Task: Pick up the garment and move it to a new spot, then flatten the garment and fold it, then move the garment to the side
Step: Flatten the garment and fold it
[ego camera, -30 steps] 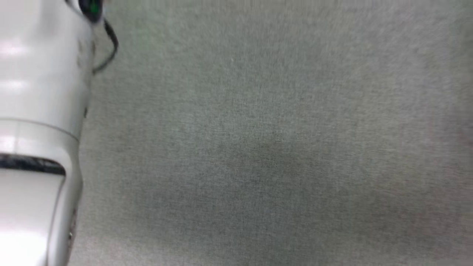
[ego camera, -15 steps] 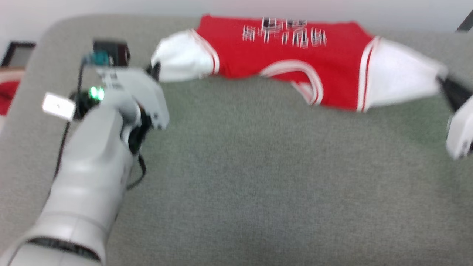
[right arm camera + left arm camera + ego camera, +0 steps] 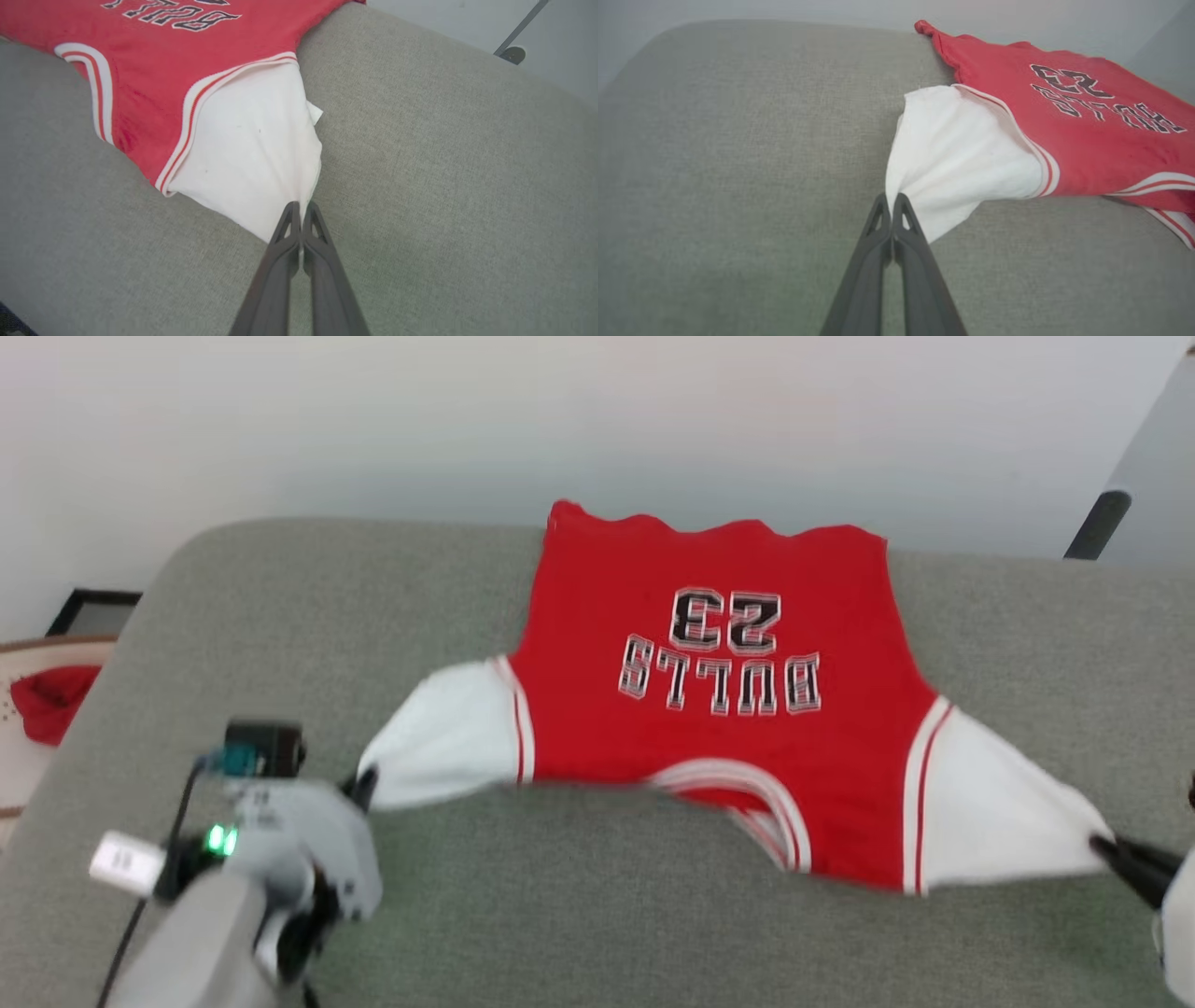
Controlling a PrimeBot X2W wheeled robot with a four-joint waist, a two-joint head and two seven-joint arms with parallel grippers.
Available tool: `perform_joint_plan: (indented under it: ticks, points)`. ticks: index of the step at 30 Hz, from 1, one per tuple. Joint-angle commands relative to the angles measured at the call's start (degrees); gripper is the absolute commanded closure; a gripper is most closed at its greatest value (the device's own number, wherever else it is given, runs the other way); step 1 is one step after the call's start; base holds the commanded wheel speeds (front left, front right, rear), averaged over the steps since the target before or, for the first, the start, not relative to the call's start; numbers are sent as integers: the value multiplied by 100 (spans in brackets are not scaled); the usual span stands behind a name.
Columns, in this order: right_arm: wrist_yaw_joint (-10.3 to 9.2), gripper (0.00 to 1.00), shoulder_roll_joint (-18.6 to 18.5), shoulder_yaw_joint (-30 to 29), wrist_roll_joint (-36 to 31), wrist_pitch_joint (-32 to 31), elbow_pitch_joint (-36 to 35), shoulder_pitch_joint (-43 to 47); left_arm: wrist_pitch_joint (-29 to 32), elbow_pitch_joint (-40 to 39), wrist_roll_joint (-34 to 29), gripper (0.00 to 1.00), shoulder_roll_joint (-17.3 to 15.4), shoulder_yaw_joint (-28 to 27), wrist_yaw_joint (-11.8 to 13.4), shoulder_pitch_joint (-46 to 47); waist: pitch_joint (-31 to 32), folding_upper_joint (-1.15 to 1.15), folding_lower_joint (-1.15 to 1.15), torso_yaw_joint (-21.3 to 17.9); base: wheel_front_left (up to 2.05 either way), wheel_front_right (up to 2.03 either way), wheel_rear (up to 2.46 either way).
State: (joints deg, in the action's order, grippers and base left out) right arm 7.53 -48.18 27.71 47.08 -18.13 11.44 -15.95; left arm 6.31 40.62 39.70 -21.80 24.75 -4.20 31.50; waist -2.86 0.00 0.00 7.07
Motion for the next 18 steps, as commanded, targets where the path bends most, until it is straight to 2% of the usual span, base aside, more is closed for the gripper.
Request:
perform_joint_plan:
  ticks: [1,7,11,15,18]
  points:
    - [-7,100,-99,-153,105,-95,-144,301,91,-377,109,100,-134,-93,193,-418,129,0,0,-47,0,0,0]
    - [-7,100,-167,-781,240,-579,-694,1375,573,-2439,398,100,-509,-347,1109,-2129,86,0,0,-24,0,0,0]
    - [-7,100,-19,-1279,153,-905,-1010,2012,784,-3594,452,100,-666,-459,1664,-2982,6,0,0,33,0,0,0]
    - [-7,100,219,-1748,-1,-1253,-1344,2499,906,-4294,451,100,-744,-503,2054,-3506,-82,0,0,70,0,0,0]
    - [-7,100,423,-2052,-175,-1470,-1574,2742,913,-4578,454,100,-739,-503,2183,-3686,-144,0,0,98,0,0,0]
